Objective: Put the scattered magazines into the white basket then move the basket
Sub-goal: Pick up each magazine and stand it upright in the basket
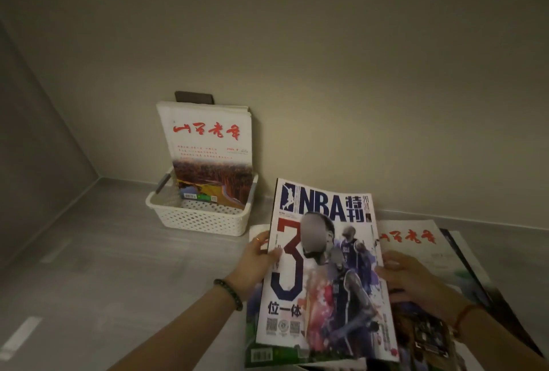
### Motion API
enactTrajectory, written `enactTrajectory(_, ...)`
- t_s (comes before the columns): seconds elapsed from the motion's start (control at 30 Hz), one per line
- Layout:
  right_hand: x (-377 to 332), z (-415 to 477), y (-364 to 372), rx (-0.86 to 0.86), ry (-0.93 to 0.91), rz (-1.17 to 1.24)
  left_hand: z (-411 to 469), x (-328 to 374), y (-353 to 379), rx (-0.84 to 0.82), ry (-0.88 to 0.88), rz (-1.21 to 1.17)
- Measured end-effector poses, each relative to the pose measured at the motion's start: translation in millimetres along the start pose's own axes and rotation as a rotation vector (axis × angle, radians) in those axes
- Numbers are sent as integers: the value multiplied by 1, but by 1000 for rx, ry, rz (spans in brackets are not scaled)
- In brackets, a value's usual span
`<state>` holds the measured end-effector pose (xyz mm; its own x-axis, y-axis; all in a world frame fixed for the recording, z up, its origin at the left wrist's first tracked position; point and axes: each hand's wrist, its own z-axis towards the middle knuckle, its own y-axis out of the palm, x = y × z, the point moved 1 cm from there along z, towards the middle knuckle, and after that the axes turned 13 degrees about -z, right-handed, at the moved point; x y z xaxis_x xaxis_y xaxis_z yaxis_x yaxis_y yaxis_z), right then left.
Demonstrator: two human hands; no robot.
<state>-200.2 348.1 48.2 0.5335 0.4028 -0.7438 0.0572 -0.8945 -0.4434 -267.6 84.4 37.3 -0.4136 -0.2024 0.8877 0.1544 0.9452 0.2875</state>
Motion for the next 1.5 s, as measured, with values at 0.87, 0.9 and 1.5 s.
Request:
enactTrajectory(0.87,-268,149,175,627,-421,-26,153,203,-224,294,394,85)
enactTrajectory(0.9,-264,155,178,634,-398,-24,161,197,-228,295,380,91)
enactTrajectory(1.5,-248,191,193,588,-323,-17,193,159,-225,125,369,189)
